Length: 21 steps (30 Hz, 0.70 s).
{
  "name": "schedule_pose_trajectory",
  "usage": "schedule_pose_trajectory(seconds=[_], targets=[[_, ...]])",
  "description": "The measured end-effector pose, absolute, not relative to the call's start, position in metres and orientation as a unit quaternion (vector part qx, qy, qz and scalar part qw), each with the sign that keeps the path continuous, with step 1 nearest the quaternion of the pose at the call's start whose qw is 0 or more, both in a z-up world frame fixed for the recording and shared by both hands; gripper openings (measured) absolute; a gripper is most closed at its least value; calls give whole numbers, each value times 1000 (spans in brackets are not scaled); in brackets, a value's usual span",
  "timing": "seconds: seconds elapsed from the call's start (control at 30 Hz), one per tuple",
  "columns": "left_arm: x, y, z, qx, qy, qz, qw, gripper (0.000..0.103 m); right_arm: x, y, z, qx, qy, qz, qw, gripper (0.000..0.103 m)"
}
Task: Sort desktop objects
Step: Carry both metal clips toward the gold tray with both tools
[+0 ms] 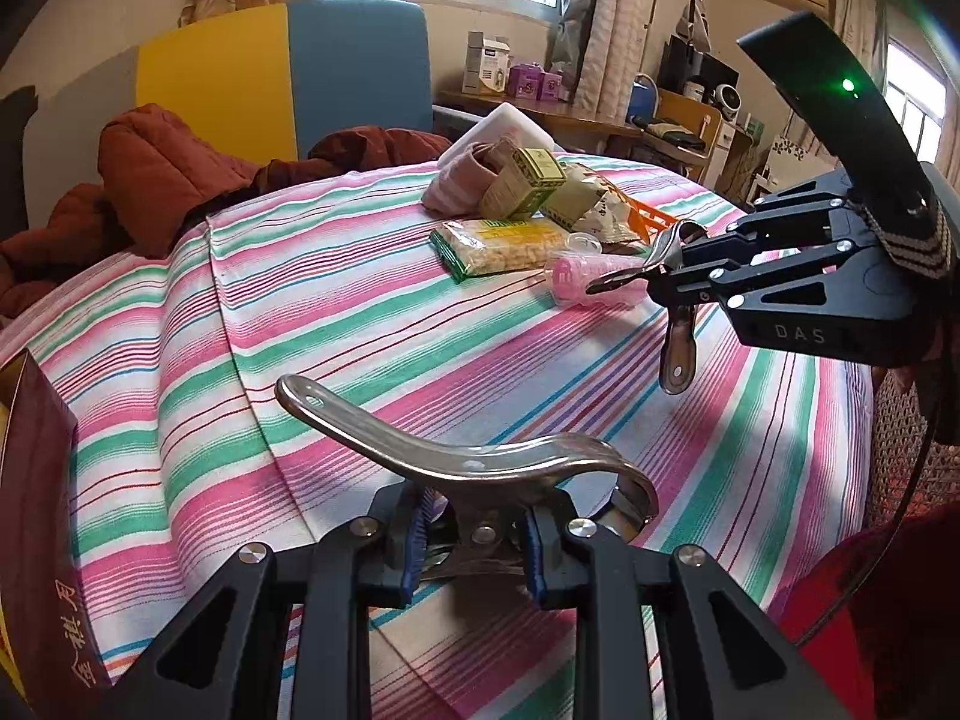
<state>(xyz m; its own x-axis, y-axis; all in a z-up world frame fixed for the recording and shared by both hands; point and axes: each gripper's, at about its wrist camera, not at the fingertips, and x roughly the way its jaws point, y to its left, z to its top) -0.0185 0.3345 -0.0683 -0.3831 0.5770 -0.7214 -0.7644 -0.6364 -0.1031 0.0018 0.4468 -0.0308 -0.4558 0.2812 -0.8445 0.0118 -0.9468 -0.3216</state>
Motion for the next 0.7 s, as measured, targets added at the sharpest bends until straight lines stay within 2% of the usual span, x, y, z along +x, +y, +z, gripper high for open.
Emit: schedule_pose_trajectory(seconds=[0.27, 0.43, 0.7], targets=[[-9, 325, -64, -380, 128, 824, 400, 21, 1, 453, -34, -509, -142, 846, 67, 18], [-4, 311, -51, -392, 105, 820, 404, 20, 2, 462, -39, -540, -23, 842, 13, 18], [7, 281, -12, -355, 99, 834, 410, 20, 14, 425, -29, -543, 23, 838, -39, 18]])
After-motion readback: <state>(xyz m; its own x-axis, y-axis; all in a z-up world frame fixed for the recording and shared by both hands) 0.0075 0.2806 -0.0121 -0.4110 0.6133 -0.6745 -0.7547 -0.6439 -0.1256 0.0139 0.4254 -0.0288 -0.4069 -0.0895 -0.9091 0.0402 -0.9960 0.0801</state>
